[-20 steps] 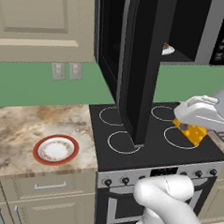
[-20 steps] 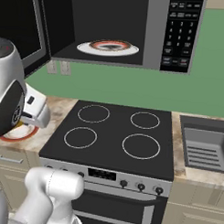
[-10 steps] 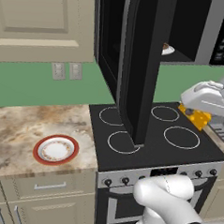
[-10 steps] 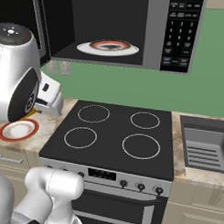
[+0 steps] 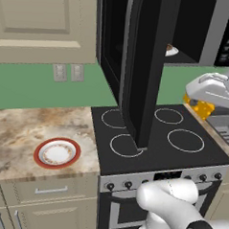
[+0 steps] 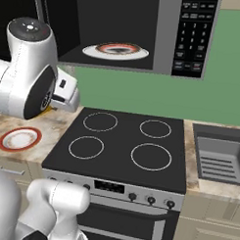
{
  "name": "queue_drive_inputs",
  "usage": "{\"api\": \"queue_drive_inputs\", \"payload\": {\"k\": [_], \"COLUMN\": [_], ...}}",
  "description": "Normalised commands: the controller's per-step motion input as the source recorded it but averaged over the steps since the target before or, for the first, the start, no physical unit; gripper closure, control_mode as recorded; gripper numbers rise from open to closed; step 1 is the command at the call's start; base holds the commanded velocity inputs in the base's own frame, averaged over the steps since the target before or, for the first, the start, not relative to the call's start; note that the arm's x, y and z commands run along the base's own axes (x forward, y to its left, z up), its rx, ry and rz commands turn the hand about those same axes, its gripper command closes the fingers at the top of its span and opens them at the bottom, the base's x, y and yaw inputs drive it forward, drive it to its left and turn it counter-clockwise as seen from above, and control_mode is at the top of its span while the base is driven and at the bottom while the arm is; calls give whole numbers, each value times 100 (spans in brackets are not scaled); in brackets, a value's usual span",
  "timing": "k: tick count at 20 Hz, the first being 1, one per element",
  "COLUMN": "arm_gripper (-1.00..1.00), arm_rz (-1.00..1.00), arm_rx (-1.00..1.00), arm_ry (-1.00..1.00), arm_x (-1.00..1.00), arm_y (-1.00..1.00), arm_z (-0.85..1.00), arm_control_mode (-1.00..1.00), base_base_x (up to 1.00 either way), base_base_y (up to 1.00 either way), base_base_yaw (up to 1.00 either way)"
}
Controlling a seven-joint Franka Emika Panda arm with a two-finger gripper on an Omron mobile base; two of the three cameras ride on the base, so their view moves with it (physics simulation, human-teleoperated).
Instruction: Pick the cheese from the counter and place it in the microwave. Then turn on the microwave.
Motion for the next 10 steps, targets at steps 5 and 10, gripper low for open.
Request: {"api": "queue_drive_inputs", "payload": {"k": [5,10], "arm_gripper": [100,100], "arm_rz": [0,0], "arm_rx": [0,0], "arm_ry": [-5,-8], "arm_x": [30,27], "arm_y": [-14,-13], "arm_z": [11,11], "arm_control_mode": [-100,-100], "base_base_x": [0,0], "base_base_y": [0,0], "base_base_yaw": [0,0]}}
